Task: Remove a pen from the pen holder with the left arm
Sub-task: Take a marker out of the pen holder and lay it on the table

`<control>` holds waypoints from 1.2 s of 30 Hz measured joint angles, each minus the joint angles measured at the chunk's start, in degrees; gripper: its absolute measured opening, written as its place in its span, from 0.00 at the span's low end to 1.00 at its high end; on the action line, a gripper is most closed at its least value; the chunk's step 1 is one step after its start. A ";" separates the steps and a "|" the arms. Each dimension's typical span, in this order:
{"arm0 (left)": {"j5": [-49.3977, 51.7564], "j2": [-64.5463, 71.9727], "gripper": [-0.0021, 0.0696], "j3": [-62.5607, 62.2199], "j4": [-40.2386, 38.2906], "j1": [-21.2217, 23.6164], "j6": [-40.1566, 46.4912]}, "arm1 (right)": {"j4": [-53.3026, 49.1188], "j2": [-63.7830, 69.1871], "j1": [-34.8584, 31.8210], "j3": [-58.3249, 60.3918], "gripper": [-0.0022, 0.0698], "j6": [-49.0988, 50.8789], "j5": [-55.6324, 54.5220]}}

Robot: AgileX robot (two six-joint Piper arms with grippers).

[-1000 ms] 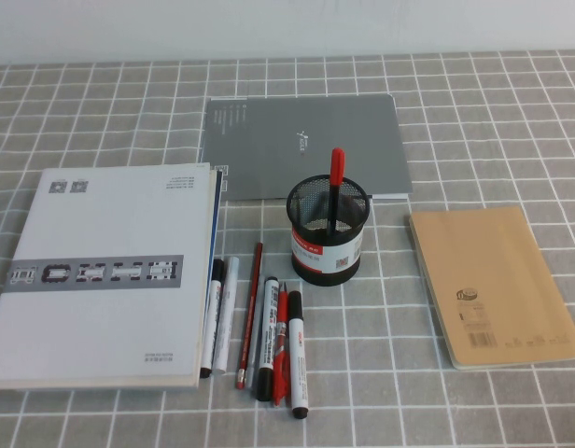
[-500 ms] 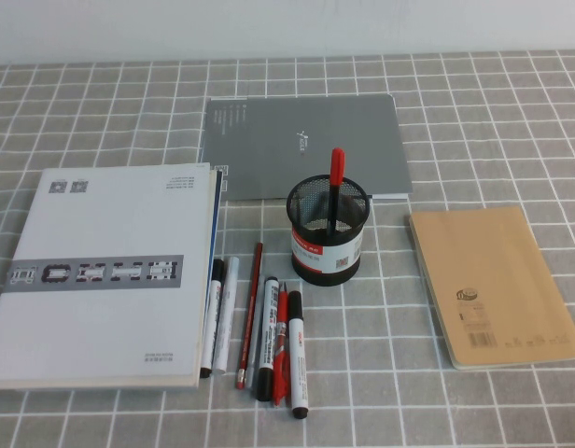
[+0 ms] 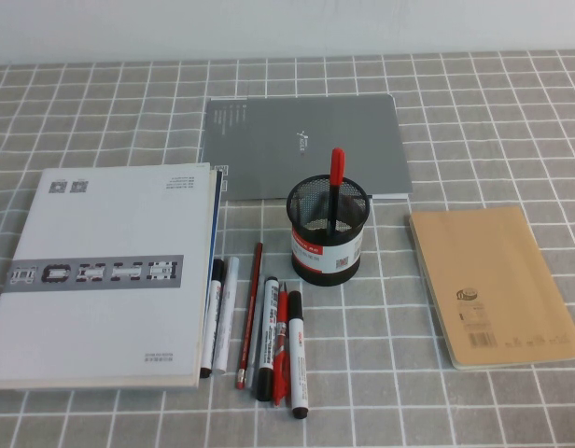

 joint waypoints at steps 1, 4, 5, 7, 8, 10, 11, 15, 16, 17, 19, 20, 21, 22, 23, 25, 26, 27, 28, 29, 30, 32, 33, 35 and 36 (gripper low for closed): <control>0.02 0.00 0.02 0.00 0.00 0.00 0.00 | 0.00 0.00 0.00 0.00 0.01 0.00 0.00; 0.02 0.00 0.02 0.00 0.00 0.00 0.00 | 0.00 0.00 0.00 0.00 0.01 0.00 0.00; 0.02 0.00 0.02 0.00 0.00 0.00 0.00 | 0.00 0.00 0.00 0.00 0.01 0.00 0.00; 0.13 0.00 0.02 0.00 0.00 0.00 0.00 | 0.00 0.00 0.00 0.00 0.01 0.00 0.00; 0.13 0.00 0.02 0.00 0.00 0.00 0.00 | 0.00 0.00 0.00 0.00 0.01 0.00 0.00; 0.13 0.00 0.02 0.00 0.00 0.00 0.00 | 0.00 0.00 0.00 0.00 0.01 0.00 0.00; 0.13 0.00 0.02 0.00 0.00 0.00 0.00 | 0.00 0.00 0.00 0.00 0.01 0.00 0.00; 0.13 0.00 0.02 0.00 0.00 0.00 0.00 | 0.00 0.00 0.00 0.00 0.01 0.00 0.00; 0.13 0.00 0.02 0.00 0.00 0.00 0.00 | 0.00 0.00 0.00 0.00 0.01 0.00 0.00; 0.13 0.00 0.02 0.00 0.00 0.00 0.00 | 0.00 0.00 0.00 0.00 0.01 0.00 0.00; -0.51 0.00 0.02 0.00 0.00 0.00 0.00 | 0.00 0.00 0.00 0.00 0.01 0.00 0.00; -1.00 0.00 0.02 0.00 0.00 0.00 0.00 | 0.00 0.00 0.00 0.00 0.01 0.00 0.00; -1.36 0.00 0.02 0.00 0.00 0.00 0.00 | 0.00 0.00 0.00 0.00 0.01 0.00 0.00; -1.89 0.00 0.02 0.00 0.00 0.00 0.00 | 0.00 0.00 0.00 0.00 0.01 0.00 0.00; -2.47 0.00 0.02 0.00 0.00 0.00 0.00 | 0.00 0.00 0.00 0.00 0.01 0.00 0.00; -3.77 0.00 0.02 0.00 -0.54 0.00 -0.27 | 0.00 0.00 0.00 0.00 0.01 0.00 0.00; -4.44 0.00 0.02 0.00 -1.50 0.00 -0.65 | 0.00 0.00 0.00 0.00 0.01 0.00 0.00; -4.69 0.00 0.02 0.00 -2.69 -0.03 -0.87 | 0.00 0.00 0.00 0.00 0.01 0.00 0.00; -4.45 0.00 0.02 0.00 -3.60 -0.14 -1.15 | 0.00 0.00 0.00 0.00 0.01 0.00 0.00; -3.44 0.00 0.02 0.00 -4.28 -0.55 -1.14 | 0.00 0.00 0.00 0.00 0.01 0.00 0.00; -2.02 0.00 0.02 -0.43 -4.55 -0.96 -0.51 | 0.00 0.00 0.00 0.00 0.01 0.00 0.00; 1.88 0.10 0.02 -2.93 -4.94 -2.40 2.86 | 0.00 0.00 0.00 0.00 0.01 0.00 0.00; 3.15 0.60 0.02 -4.20 -5.04 -3.10 4.84 | 0.00 0.00 0.00 0.00 0.01 0.00 0.00; 5.46 2.95 0.02 -7.65 -5.16 -4.98 10.11 | 0.00 0.00 0.00 0.00 0.01 0.00 0.00; 6.23 4.27 0.02 -9.03 -5.16 -5.99 12.65 | 0.00 0.00 0.00 0.00 0.01 0.00 0.00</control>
